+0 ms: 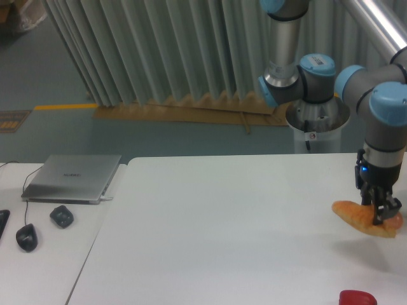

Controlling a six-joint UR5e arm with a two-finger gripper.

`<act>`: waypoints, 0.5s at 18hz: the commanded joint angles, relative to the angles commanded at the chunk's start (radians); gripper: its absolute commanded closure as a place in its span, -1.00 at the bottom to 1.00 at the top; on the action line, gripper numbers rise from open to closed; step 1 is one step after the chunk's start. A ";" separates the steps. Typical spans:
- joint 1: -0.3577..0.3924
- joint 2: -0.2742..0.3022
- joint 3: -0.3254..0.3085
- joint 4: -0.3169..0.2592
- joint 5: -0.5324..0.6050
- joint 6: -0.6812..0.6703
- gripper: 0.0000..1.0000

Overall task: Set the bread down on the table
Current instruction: 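Carry the held golden bread loaf in and lower it toward the table, then set the bread loaf on the table and open the gripper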

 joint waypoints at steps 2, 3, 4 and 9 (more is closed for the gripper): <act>-0.002 -0.001 -0.012 0.011 0.002 0.000 -0.10; -0.002 -0.002 -0.014 0.014 0.002 0.000 -0.11; -0.002 0.000 -0.017 0.014 0.002 0.001 -0.14; -0.003 0.005 -0.035 0.040 0.003 0.000 -0.15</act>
